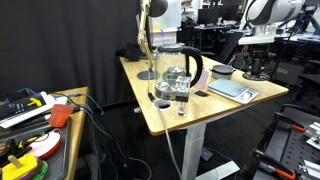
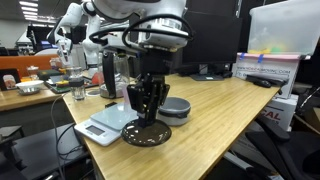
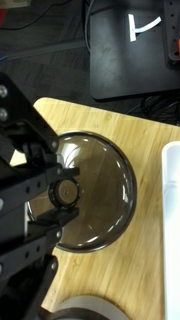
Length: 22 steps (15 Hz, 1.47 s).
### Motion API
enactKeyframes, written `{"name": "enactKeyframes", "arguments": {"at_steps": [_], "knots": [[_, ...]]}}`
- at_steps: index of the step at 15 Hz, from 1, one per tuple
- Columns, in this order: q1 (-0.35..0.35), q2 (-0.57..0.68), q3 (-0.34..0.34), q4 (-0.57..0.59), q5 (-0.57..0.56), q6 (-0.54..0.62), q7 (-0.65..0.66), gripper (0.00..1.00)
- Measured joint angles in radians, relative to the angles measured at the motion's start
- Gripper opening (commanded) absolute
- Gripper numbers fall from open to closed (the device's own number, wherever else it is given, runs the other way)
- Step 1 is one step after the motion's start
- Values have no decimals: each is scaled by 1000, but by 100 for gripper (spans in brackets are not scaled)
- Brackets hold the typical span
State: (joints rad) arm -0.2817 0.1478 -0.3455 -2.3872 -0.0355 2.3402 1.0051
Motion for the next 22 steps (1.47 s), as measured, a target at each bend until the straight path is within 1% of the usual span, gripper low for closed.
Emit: {"name": "enactKeyframes", "arguments": {"at_steps": [2,3,5,10,12,14,16,19,20,22], "knots": [[9,44,9,36,10,3,-2,8],[11,62,12,57,13,3,-3,57],[15,87,12,91,14,3,-8,66],[15,83,11,125,15,0,-56,100],[13,49,11,129,27,-16,-105,100],[9,-21,5,134,36,-54,-177,100],[2,-113,-9,147,13,-115,-251,100],[-24,-232,-24,171,-11,-232,-410,100],[-26,-249,-25,169,-11,-245,-433,100],[-24,-240,-23,167,-11,-247,-443,100]]}}
